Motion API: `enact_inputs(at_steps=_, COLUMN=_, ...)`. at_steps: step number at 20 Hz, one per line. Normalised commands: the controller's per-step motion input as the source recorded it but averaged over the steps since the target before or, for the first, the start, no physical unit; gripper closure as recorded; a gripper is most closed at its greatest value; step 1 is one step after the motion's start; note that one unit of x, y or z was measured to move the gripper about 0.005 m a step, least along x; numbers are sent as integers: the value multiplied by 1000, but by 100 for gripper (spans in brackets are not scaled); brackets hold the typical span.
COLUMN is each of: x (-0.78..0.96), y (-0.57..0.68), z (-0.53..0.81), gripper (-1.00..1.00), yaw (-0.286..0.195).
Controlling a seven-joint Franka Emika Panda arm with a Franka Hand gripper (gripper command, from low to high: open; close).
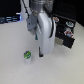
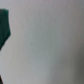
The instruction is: Open the kcup holder, insert the kcup into the holder, and close the kcup holder
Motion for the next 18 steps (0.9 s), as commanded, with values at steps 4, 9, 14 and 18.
enact_inputs(at_steps=4, x=-245, y=-403, z=-238, gripper=-100, yaw=-311)
enact_inputs(at_steps=9, x=-220, y=-415, z=-335, gripper=-100, yaw=-310)
enact_inputs(at_steps=14, x=-191, y=-422, z=-394, gripper=-100, yaw=-307)
enact_inputs(at_steps=18, x=-113, y=-410, z=-346, gripper=-100, yaw=-308)
